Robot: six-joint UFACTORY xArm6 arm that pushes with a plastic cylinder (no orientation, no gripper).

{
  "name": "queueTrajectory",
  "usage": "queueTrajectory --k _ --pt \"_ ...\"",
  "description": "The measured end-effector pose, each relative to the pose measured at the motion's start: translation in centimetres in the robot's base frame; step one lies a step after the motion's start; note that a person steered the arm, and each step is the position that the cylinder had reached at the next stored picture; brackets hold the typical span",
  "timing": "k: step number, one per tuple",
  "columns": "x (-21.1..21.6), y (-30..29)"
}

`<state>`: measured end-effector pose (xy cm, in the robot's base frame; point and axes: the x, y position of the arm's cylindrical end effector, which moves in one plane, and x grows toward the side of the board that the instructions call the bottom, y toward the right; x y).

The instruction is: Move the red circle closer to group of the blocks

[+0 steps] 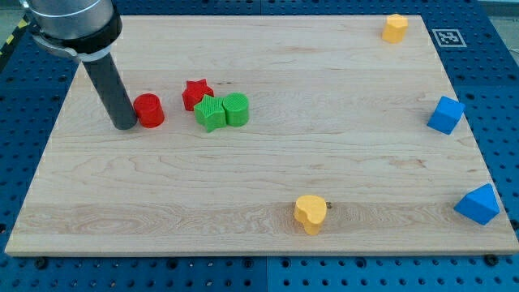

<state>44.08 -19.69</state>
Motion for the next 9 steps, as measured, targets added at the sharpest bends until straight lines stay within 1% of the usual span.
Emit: queueTrajectory --k 1,2,3,4,5,7,9 --pt "2.7 0.8" --pt "2.4 1.9" --pt "-1.7 1.7" --pt "-2.8 1.3" --pt "-5.9 1.2" --pt "-9.5 1.2" --pt "-3.0 0.7"
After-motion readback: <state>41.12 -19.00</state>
